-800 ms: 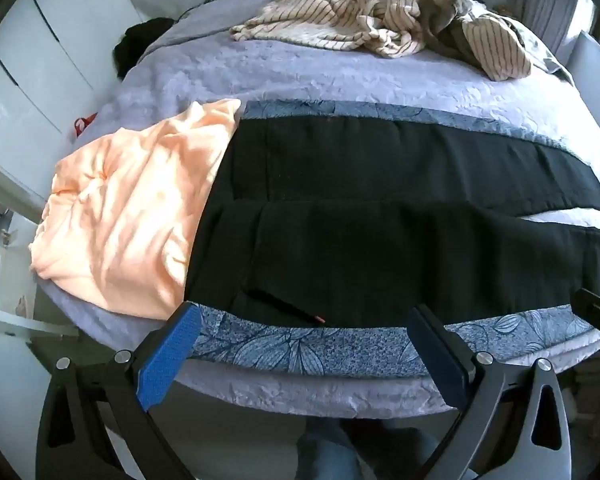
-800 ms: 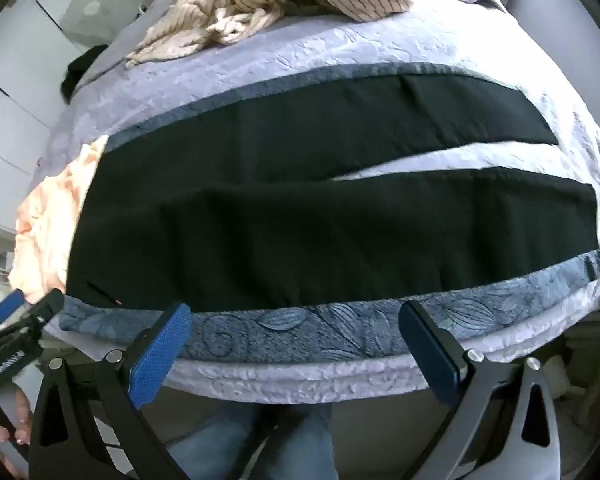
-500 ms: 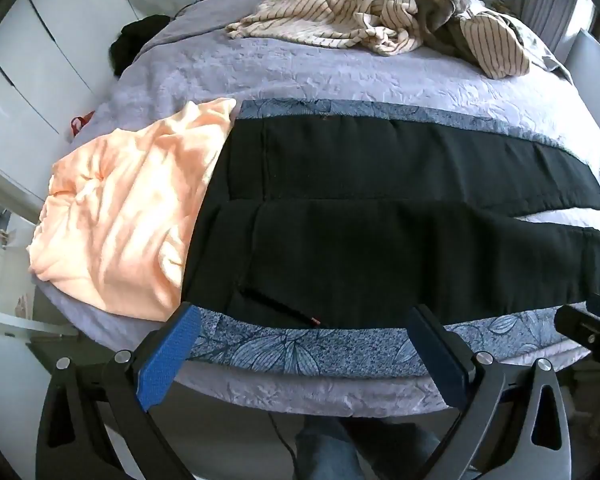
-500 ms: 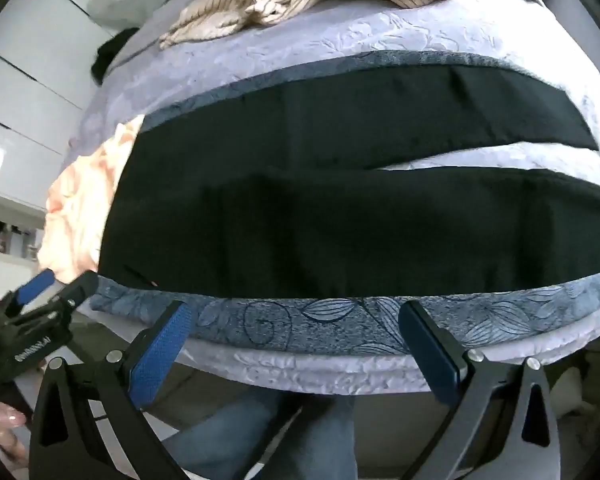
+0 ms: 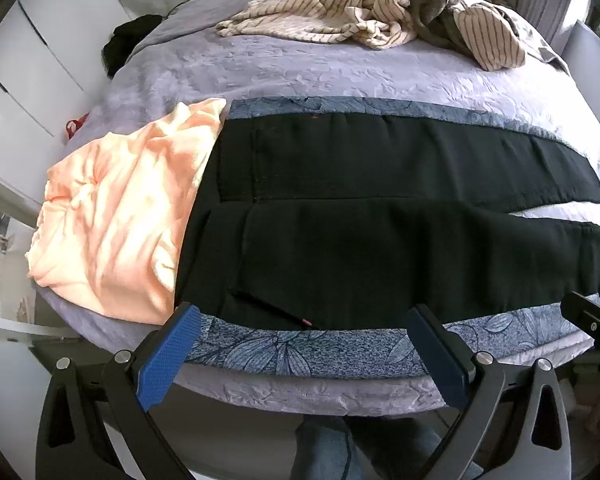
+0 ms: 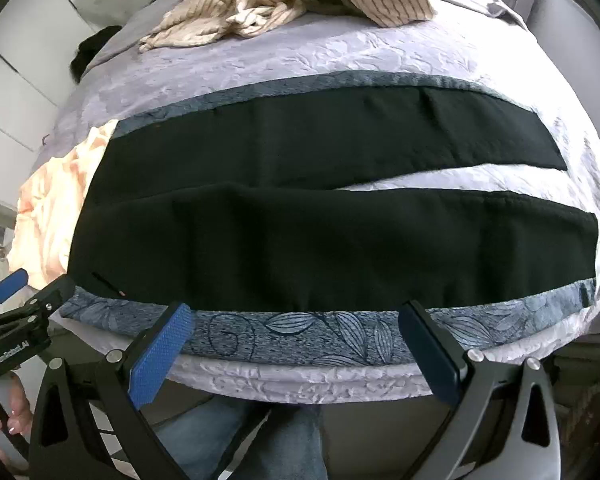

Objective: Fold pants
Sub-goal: 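Position both grippers open over the grey waistband of the black trousers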

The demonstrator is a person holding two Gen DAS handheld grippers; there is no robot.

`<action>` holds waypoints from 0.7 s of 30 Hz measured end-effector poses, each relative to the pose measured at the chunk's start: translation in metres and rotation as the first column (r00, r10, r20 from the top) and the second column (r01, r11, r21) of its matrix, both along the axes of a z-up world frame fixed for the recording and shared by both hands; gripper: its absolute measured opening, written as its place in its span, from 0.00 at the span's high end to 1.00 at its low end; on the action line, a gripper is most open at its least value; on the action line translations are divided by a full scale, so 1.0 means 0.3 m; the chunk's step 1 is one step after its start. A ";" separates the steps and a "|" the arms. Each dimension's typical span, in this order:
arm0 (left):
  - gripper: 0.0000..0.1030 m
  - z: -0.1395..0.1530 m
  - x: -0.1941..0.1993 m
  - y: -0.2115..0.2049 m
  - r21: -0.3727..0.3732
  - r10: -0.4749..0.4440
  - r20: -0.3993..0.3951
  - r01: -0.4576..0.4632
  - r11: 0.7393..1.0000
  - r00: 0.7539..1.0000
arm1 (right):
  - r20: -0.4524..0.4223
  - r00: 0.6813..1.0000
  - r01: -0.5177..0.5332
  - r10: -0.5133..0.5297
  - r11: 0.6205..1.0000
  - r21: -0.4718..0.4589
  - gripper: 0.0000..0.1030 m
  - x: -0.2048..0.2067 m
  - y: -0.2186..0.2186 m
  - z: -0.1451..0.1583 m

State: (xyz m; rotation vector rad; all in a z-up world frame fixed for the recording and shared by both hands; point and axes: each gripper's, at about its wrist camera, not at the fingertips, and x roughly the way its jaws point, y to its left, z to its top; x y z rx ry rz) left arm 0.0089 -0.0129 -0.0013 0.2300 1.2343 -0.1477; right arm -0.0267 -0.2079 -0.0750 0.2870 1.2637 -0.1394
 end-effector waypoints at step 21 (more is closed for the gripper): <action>0.00 0.003 0.004 -0.010 0.004 0.014 -0.006 -0.014 1.000 1.000 | -0.013 1.000 0.017 -0.017 1.000 -0.001 0.00 -0.013 -0.015 -0.018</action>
